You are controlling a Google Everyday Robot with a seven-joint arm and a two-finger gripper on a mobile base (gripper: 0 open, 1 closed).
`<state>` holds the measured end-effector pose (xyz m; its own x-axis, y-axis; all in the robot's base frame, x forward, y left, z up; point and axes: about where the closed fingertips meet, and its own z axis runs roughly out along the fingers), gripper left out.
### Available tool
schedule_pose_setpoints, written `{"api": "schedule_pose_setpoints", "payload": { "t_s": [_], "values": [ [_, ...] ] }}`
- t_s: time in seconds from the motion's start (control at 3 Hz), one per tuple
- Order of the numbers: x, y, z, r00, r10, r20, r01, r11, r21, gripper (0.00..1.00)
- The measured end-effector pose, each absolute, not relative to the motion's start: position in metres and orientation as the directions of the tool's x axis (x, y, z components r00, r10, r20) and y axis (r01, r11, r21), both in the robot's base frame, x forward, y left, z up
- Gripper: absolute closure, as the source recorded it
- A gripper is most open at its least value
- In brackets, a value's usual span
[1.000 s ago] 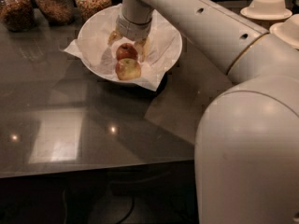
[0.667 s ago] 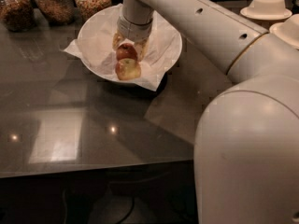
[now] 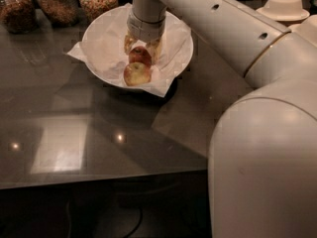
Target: Pick apple from white bowl
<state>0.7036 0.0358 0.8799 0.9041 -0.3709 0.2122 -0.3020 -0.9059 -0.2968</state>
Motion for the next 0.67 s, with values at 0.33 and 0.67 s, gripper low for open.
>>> {"api": "schedule_pose_setpoints", "payload": {
  "t_s": [0.33,0.67],
  "values": [
    [0.699,0.037,0.901,0.905,-0.372,0.206,-0.295,-0.899,-0.325,1.00],
    [0.699,0.040,0.927,0.900,-0.385,0.205,-0.288,-0.877,-0.385,1.00]
  ]
}}
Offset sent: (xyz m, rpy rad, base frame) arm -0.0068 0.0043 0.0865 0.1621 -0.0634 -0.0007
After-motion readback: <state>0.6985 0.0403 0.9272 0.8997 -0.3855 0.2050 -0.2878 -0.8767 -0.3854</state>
